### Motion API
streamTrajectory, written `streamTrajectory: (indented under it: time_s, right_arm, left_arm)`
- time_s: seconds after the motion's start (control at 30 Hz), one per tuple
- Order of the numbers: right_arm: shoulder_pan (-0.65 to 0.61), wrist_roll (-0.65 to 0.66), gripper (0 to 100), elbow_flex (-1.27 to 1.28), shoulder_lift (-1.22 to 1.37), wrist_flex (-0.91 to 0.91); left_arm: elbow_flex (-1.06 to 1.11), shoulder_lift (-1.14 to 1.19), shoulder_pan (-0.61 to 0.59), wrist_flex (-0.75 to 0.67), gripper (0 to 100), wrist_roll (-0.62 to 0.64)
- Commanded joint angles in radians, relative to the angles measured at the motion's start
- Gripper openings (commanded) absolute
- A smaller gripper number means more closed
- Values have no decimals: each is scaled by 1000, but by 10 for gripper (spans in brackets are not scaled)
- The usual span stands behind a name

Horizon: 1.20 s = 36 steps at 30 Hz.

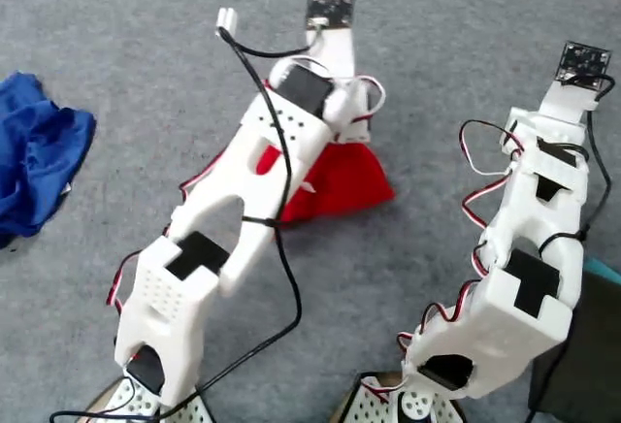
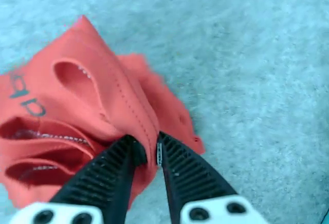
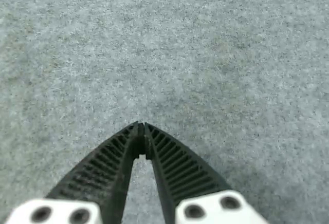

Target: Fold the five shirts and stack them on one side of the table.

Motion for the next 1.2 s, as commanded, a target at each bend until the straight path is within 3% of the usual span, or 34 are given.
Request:
streamTrajectory:
  time_s: [0.0, 0.1, 0.23, 0.3, 0.57, 0.77, 0.97, 1.03, 1.17]
  right_arm:
    - [8, -11, 5, -56, -5, -20]
    - [8, -11, 5, -56, -5, -20]
    - [8, -11, 5, -56, -5, -20]
    - [7, -11, 5, -56, -5, -20]
    - [2, -11, 5, -54, -5, -20]
    - [-15, -5, 7, -51, -5, -8]
    - [-116, 144, 7, -84, -102, 221]
    - [-173, 164, 6, -87, -160, 328]
    - [-249, 236, 6, -85, -263, 459]
  left_arm:
    - [-11, 16, 37, -49, 20, 8]
    - [-20, 70, 38, -58, 38, 8]
    - [-83, 122, 28, 18, 203, 17]
    - [-132, 140, 0, 51, 232, 48]
    - [-339, 163, -189, 95, 158, -23]
    - [-212, 209, -362, 175, 16, -126]
    - [-100, 315, -568, 178, 19, -186]
    - [-98, 344, -609, 157, 19, -270]
    - [-58, 421, -657, 74, 19, -288]
